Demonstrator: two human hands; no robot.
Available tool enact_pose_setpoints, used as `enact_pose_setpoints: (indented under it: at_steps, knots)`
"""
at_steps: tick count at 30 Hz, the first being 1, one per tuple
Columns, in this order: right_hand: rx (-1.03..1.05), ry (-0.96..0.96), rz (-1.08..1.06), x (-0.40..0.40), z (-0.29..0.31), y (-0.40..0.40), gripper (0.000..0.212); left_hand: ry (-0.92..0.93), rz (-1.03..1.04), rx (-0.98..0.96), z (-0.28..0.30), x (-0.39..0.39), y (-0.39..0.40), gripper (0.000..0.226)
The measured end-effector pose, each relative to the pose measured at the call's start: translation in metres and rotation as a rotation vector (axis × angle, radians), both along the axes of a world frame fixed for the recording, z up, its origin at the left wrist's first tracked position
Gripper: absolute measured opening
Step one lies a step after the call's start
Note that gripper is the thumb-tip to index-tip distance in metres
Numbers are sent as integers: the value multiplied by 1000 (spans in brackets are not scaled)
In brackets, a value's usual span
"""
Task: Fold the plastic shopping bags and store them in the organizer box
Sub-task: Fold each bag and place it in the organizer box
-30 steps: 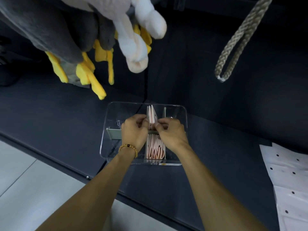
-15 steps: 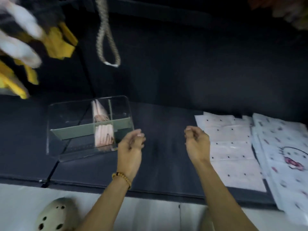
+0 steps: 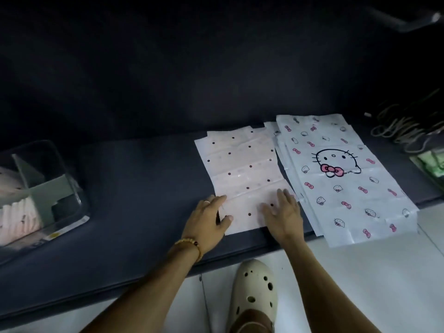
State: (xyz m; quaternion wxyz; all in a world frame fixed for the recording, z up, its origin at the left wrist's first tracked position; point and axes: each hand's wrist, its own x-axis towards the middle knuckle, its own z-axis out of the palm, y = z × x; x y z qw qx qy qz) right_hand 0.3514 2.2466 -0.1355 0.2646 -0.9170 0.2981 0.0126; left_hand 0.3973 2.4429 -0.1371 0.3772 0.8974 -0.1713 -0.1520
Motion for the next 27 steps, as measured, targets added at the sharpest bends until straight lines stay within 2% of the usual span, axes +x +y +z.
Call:
enact_pose_setpoints:
  at_steps: [3, 5, 10, 13, 17, 19, 21, 23, 25, 27]
  knots:
    - [-177, 74, 118, 3, -9, -1, 45, -117, -179, 215, -12, 13, -12, 63]
    - [-196, 29, 74, 2, -14, 2, 32, -192, -211, 294, -17, 18, -16, 56]
    - [-214, -63, 63, 4, -13, 6, 24, -310, -165, 241, -19, 25, -23, 27]
    - [-246, -145, 72, 1, -6, 12, 21, -309, -113, 118, -14, 27, -16, 24]
    - [-317, -320, 204, 2, 11, 37, 13, -328, -132, 92, 1, 31, 19, 26]
    - [-277, -367, 312, 3, 21, 55, 20, -286, -99, 74, 11, 33, 44, 27]
    - [-166, -354, 435, 3, 32, 74, 40, -185, -72, 30, 19, 33, 76, 26]
    - [-50, -214, 605, 2, 35, 93, 66, -50, -86, 31, 24, 29, 110, 23]
    - [-29, -4, 779, 2, 29, 110, 85, 50, -75, 90, 25, 22, 141, 20]
    - [-77, 109, 871, -2, 19, 123, 82, 120, -76, 132, 25, 14, 165, 16]
